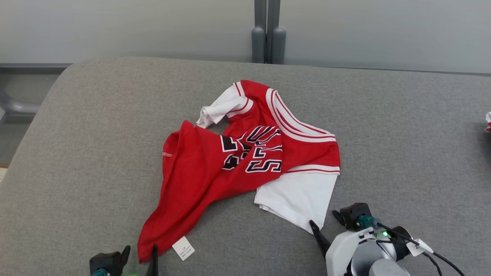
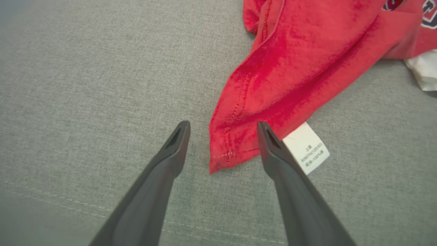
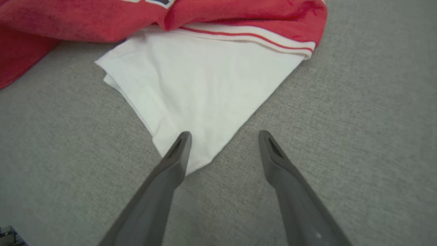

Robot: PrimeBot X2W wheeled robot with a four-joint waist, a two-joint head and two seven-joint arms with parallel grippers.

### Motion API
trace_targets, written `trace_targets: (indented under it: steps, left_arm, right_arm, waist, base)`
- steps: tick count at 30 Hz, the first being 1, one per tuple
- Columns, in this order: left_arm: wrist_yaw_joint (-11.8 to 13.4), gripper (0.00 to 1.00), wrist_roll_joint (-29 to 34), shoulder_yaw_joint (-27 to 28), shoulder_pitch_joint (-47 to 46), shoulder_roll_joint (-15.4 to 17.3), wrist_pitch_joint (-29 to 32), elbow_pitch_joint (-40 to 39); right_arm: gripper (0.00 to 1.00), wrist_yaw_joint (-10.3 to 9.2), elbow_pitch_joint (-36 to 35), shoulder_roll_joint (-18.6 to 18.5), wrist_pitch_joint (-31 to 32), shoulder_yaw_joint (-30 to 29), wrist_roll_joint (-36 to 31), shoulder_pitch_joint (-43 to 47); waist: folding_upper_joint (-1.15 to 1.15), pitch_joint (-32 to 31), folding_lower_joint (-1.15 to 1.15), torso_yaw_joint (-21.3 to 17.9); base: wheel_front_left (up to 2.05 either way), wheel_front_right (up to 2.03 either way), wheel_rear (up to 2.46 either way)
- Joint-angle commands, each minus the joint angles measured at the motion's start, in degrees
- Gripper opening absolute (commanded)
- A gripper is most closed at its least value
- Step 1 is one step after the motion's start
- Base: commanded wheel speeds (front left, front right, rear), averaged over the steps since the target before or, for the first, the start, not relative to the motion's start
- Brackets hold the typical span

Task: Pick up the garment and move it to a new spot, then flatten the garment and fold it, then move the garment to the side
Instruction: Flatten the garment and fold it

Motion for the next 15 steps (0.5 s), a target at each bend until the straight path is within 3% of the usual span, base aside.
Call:
trace_targets:
  steps: [1, 10, 12, 13, 14, 15]
  left_arm:
    - [-0.2, 1.00, 0.3, -0.3, -1.1, 0.1, 0.2, 0.8]
    - [-0.5, 1.00, -0.9, -1.4, -3.2, 0.4, -0.1, 5.0]
    - [-0.9, 0.46, -1.5, -2.1, -3.5, 0.4, 0.1, 5.5]
    - [-0.9, 0.13, -1.8, -2.3, -3.7, 0.4, 0.0, 5.7]
    - [-1.0, 0.00, -2.0, -2.7, -3.8, 0.4, -0.2, 5.9]
    - [-1.1, 0.00, -2.1, -2.9, -4.1, 0.5, -0.2, 6.2]
  right_arm:
    - [1.00, -0.08, 0.5, -0.2, 0.7, 0.3, -0.2, -0.4]
    - [1.00, -0.03, 1.1, -0.1, 1.9, 2.6, 0.7, -0.5]
    - [1.00, -0.03, 1.5, -0.1, 2.5, 2.9, 0.9, -0.7]
    - [1.00, -0.03, 1.7, -0.1, 2.7, 3.2, 0.9, -0.8]
    - [1.00, -0.03, 2.1, -0.1, 3.0, 3.4, 1.3, -0.9]
    - [1.00, -0.02, 2.4, -0.1, 3.4, 3.7, 1.4, -1.1]
  waist:
    - [0.00, 1.6, 0.00, 1.6]
    - [0.00, 2.0, 0.00, 0.9]
    - [0.00, 2.2, 0.00, 0.8]
    - [0.00, 2.3, 0.00, 0.8]
    - [0.00, 2.4, 0.00, 0.8]
    - [0.00, 2.5, 0.00, 0.8]
  base:
    - [0.00, 0.00, 0.00]
    - [0.00, 0.00, 0.00]
    - [0.00, 0.00, 0.00]
    - [0.00, 0.00, 0.00]
    - [0.00, 0.00, 0.00]
    - [0.00, 0.00, 0.00]
